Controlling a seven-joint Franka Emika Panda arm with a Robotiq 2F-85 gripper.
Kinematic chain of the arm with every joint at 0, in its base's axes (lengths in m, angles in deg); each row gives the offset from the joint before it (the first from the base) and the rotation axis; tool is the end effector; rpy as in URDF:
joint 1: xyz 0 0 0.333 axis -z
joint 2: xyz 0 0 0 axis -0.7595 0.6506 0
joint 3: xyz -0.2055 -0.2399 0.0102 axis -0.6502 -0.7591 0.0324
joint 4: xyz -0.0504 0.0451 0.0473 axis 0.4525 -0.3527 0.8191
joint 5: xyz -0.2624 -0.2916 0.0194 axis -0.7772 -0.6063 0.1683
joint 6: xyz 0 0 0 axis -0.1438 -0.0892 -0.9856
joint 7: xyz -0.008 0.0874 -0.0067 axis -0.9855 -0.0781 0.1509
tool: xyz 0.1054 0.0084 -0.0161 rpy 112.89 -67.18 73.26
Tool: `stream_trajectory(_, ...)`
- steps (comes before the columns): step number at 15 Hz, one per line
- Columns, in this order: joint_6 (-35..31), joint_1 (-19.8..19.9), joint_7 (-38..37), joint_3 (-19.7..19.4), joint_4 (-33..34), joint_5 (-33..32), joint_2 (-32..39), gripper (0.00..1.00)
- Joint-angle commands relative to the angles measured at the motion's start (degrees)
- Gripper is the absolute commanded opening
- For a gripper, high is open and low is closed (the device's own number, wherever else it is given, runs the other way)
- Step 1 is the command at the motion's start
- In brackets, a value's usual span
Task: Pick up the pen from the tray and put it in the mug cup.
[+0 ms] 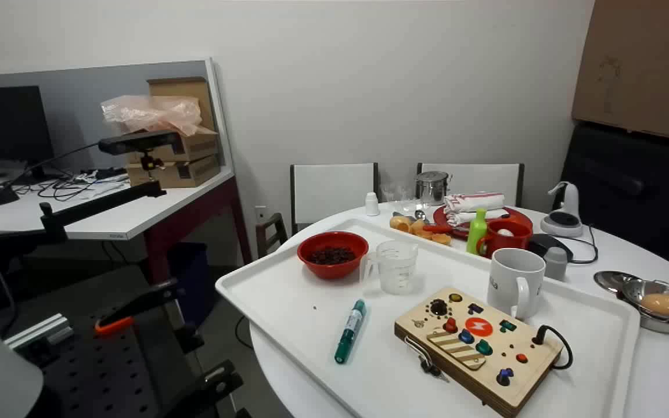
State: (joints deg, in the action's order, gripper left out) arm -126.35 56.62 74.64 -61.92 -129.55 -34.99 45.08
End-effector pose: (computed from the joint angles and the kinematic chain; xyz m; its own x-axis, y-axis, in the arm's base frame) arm 0.3010 -0.0846 0.5139 0.9769 -0.1747 -0.1232 -0.1815 -0.9823 -0.0467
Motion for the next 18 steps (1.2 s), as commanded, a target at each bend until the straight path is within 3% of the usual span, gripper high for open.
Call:
stream_trajectory(1,0.1,0.0,0.0,0.0,0.2,0.0,0.0,1.00)
stream_trajectory(10,-4.1,-8.0,7.8,3.8,-1.8,-0.7,8.2,1.00)
stream_trajectory(14,-11.0,-8.2,3.6,7.2,-1.5,-1.8,14.6,1.00)
stream_trajectory(18,-11.6,-8.1,3.0,7.1,-1.9,-0.8,15.1,1.00)
